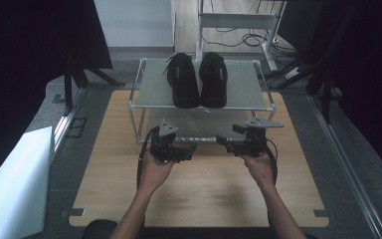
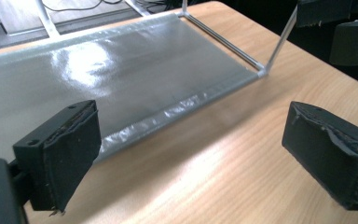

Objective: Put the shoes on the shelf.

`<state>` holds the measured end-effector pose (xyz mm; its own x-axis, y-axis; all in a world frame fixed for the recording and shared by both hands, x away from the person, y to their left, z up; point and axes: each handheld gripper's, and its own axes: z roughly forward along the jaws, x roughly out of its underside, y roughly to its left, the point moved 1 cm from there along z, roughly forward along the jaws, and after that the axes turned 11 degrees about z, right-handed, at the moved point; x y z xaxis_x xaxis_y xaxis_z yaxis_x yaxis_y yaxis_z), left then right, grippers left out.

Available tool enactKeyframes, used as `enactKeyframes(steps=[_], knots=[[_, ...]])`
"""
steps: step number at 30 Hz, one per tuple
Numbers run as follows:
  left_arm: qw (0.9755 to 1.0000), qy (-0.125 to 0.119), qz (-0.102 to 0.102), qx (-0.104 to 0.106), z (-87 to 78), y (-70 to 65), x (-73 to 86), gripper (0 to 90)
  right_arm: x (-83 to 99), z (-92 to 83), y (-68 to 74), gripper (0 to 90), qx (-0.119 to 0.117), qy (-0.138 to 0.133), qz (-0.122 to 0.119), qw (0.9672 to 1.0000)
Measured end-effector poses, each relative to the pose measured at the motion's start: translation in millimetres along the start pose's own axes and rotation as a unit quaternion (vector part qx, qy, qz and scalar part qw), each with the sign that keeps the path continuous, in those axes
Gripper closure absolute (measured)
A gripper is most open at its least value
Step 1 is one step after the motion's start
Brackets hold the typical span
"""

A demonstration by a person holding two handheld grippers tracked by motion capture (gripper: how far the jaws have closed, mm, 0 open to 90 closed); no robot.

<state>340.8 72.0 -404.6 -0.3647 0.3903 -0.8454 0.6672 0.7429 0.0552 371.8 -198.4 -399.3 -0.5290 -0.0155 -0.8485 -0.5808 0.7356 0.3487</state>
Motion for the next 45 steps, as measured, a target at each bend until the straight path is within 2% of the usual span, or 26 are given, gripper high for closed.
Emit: enactKeyframes(steps=[6,12,13,15,18,22,28,32,40,41,43,45], knots=[[0.9999,-0.003,0.010,-0.001,-9.7,-6.9,11.1,1.7,13.2,-6.7,0.4,12.8,-0.005,0.016,-0.013,0.9998],[0.9996,0.000,0.029,-0.003,-15.8,-14.9,24.2,1.2,26.2,-16.5,2.3,10.5,0.003,0.030,-0.041,0.9987],[0.9994,0.004,0.035,-0.003,-16.7,-17.0,28.5,1.2,31.7,-19.5,3.7,8.4,0.007,0.036,-0.054,0.9978],[0.9990,0.012,0.043,-0.001,-17.5,-19.8,34.1,1.3,37.2,-22.5,4.0,6.5,0.007,0.043,-0.063,0.9971],[0.9987,0.016,0.048,0.001,-17.9,-22.0,39.2,1.3,42.8,-24.2,3.2,5.0,0.008,0.050,-0.065,0.9966],[0.9988,0.018,0.044,0.008,-20.0,-26.2,54.4,0.7,55.6,-26.3,-0.8,0.3,0.007,0.066,-0.057,0.9961],[0.9988,0.008,0.041,0.025,-21.5,-28.1,71.7,0.0,73.0,-26.2,-4.5,0.0,0.011,0.083,-0.051,0.9952],[0.9987,0.009,0.044,0.026,-21.2,-30.0,78.5,0.0,81.9,-25.7,-6.2,0.0,0.012,0.093,-0.047,0.9945],[0.9980,0.036,0.044,0.028,-11.0,-36.1,101.1,0.0,103.6,-19.8,-10.7,0.0,0.032,0.115,-0.059,0.9911],[0.9976,0.043,0.046,0.030,-7.9,-38.1,106.3,0.0,108.7,-16.9,-10.8,0.0,0.035,0.123,-0.065,0.9897],[0.9973,0.047,0.046,0.031,-6.2,-39.2,108.7,0.0,111.4,-15.3,-10.8,0.0,0.036,0.126,-0.065,0.9892],[0.9963,0.061,0.052,0.030,-0.8,-42.6,114.4,0.0,118.1,-11.0,-11.3,0.0,0.035,0.135,-0.067,0.9879]])
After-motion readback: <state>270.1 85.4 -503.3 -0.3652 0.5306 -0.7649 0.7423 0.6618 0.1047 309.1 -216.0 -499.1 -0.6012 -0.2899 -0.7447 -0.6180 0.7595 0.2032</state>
